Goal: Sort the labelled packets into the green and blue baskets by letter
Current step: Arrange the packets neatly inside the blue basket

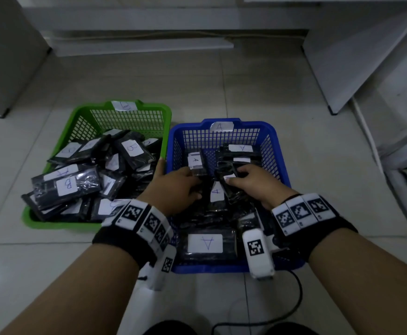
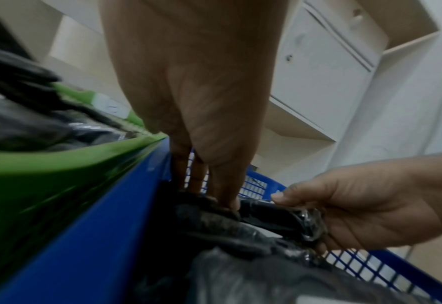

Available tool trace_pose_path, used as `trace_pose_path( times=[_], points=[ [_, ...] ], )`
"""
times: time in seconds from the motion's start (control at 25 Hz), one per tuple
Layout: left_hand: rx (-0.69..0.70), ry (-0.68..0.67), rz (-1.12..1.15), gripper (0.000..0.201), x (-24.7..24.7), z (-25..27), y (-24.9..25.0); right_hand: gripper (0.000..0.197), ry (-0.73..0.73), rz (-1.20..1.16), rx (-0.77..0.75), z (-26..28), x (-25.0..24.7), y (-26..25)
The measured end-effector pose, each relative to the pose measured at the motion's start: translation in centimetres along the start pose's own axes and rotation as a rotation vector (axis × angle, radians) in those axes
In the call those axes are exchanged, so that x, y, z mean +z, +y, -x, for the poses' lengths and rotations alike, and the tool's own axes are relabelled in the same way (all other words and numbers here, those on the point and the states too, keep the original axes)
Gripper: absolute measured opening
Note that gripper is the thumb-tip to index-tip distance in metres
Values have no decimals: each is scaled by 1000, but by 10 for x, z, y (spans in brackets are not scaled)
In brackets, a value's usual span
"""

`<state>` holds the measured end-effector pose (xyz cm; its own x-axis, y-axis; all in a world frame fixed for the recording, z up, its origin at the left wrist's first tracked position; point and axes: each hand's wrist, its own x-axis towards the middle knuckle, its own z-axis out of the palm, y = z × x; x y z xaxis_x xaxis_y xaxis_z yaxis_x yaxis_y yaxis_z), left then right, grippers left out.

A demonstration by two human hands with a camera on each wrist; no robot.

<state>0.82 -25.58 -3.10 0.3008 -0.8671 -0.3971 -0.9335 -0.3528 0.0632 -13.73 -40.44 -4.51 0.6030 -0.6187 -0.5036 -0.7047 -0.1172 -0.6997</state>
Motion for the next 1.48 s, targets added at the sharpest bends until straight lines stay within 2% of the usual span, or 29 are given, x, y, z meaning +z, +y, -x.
trace_pose_path(
  times=[0.12,0.24,0.44,0.68,0.76,0.92,1.04,1.12,1.2,1.28,1.32,1.4,1.48],
  points=[
    [18,23,118,48,12,6,-7,41,-28,-54,56,0,5,-5],
    [26,67,165,47,16,8,-6,30,-71,-149,131,1,9,-13],
    [13,74,185,47,18,6,-4,25,111,-169,83,-8,5,-25],
    [25,94,192,44,17,5,-4,15,-96,-556,28,-33,32,-59],
    [27,101,189,41,17,4,-5,23,-80,-497,-3,-37,43,-60],
    [28,103,196,41,20,3,-6,36,88,146,-114,-41,43,-51],
    [37,135,222,42,23,4,-6,42,148,349,-24,-38,27,-34],
    [40,136,240,39,23,4,-5,49,71,437,31,-27,20,-22],
    [41,127,245,37,22,3,-5,60,10,409,15,-18,24,-14],
    [39,122,235,39,22,3,-6,79,44,254,21,-13,30,-12],
    [40,120,224,40,22,3,-6,82,51,166,20,-12,31,-12],
    [42,123,210,42,23,5,-6,76,20,46,41,-12,27,-12],
    [35,123,219,42,22,4,-5,57,24,-68,35,-12,14,-15]
  ],
)
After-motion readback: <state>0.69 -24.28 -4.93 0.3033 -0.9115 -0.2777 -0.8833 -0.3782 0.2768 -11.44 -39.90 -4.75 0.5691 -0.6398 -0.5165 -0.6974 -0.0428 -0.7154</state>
